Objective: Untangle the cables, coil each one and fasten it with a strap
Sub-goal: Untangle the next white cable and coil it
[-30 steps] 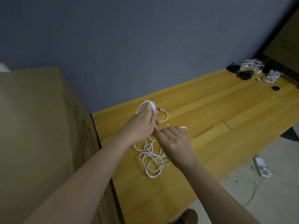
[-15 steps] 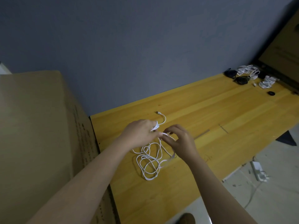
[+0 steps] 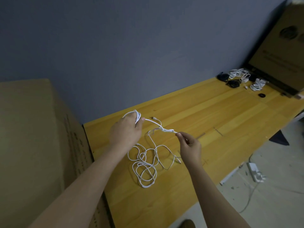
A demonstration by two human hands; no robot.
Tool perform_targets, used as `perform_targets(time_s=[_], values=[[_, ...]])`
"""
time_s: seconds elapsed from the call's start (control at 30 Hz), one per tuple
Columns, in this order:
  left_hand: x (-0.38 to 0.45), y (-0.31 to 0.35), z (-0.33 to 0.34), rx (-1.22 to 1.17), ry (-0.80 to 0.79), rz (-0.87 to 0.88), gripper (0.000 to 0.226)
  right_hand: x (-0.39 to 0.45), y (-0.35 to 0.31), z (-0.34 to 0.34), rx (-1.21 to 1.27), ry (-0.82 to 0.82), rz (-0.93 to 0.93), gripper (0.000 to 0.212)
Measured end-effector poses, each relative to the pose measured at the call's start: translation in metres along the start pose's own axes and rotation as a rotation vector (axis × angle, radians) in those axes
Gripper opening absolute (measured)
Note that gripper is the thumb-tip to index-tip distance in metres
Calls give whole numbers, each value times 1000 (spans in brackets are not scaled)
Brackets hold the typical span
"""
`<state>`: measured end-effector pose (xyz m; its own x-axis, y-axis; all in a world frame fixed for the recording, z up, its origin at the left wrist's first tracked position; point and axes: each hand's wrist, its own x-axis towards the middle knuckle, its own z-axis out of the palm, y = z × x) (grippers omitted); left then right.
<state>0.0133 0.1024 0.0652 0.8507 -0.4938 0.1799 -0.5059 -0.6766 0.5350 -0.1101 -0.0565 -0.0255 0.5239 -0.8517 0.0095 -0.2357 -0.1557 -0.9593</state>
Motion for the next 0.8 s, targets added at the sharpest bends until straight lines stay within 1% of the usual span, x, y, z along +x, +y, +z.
perform_targets(time_s=[0.1,0.2,0.27,0.37,0.43,0.47,0.5,0.53,0.57,0.63,0.67,0.73,0.8], values=[[1,-1,-2,-60,87,-11,32,14,18,-10,-192,78,118,21],[0,-3,-3,-125,111,-18,33,20,37,-25,-401,42,257,24],[-3,-1,-2,-131,114,8,33,23,39,-30,-503,10,299,27],[-3,1,-6,-171,124,23,32,25,28,-26,-611,-132,276,29],[-2,-1,-7,-185,109,27,34,21,18,-17,-698,-208,174,28],[-2,-2,-7,-193,98,35,35,17,13,-12,-707,-225,81,31],[-2,-2,-6,-199,87,45,36,11,6,-7,-669,-227,-33,38],[-2,-2,-6,-206,79,53,37,3,-3,-2,-553,-223,-121,47],[-2,-2,-5,-212,76,55,37,-6,-15,1,-376,-228,-155,52],[-1,-2,-5,-225,77,52,37,-23,-38,7,-18,-332,-118,53],[-1,-2,-5,-235,79,52,36,-29,-46,11,91,-400,-94,52],[0,-1,-5,-264,80,59,37,-34,-49,21,133,-486,-69,48],[-1,1,-6,-312,69,59,37,-38,-48,33,64,-496,-60,49]])
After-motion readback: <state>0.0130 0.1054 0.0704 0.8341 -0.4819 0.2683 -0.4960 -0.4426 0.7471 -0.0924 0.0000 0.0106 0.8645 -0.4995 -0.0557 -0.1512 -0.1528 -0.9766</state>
